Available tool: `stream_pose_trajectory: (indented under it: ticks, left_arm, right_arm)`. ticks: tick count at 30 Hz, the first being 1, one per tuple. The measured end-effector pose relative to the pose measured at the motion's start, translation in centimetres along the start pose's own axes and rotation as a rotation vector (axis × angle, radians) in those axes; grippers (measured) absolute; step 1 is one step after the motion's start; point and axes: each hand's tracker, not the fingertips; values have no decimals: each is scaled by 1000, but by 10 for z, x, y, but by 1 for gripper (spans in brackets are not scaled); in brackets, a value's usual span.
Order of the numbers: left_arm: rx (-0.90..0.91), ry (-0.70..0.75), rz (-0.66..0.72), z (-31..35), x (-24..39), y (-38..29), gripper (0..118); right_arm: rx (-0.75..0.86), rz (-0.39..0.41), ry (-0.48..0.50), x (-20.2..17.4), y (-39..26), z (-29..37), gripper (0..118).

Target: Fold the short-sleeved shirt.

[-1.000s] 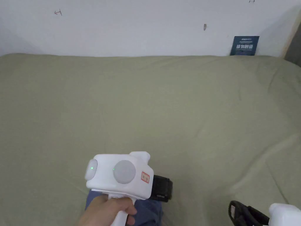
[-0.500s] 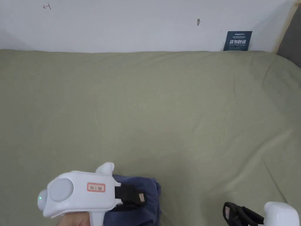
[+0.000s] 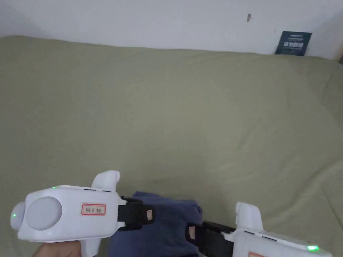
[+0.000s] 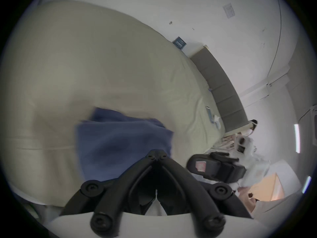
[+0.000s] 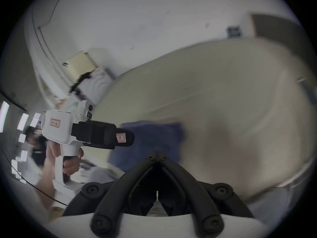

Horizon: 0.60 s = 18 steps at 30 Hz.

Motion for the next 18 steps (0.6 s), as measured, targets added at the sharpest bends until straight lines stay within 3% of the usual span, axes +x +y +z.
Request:
stream_pose_trajectory:
  ticks: [3,7,9,10,11,12,13,14,16,18]
  left_arm:
    - [-7,94,24,20,-34,2,0]
    - [-52,140,58,19,-74,4,0]
    - [-76,118,81,15,-90,5,0]
    - [-93,86,106,10,-96,6,6]
    - [-106,47,115,7,-100,7,23]
    - [-118,0,125,2,-104,9,56]
    - [-132,-60,122,-5,-106,10,100]
    - [-149,-107,136,-14,-107,9,118]
    - [-187,-216,184,-30,-112,10,118]
    - [-191,-210,195,-47,-107,9,117]
  right_arm:
    - [-108,-125,171,25,10,-56,1]
    - [-189,-293,208,82,-2,-83,1]
    - [-154,-415,300,107,-7,-79,1]
    - [-128,-450,324,108,-6,-75,1]
    - [-121,-434,298,105,-6,-70,1]
    - [-121,-404,275,103,-5,-69,1]
    - [-128,-373,264,101,-4,-70,1]
    - [-132,-364,258,100,-4,-70,1]
    - [-132,-369,256,92,-3,-69,1]
    - [-132,-369,253,94,-3,-69,1]
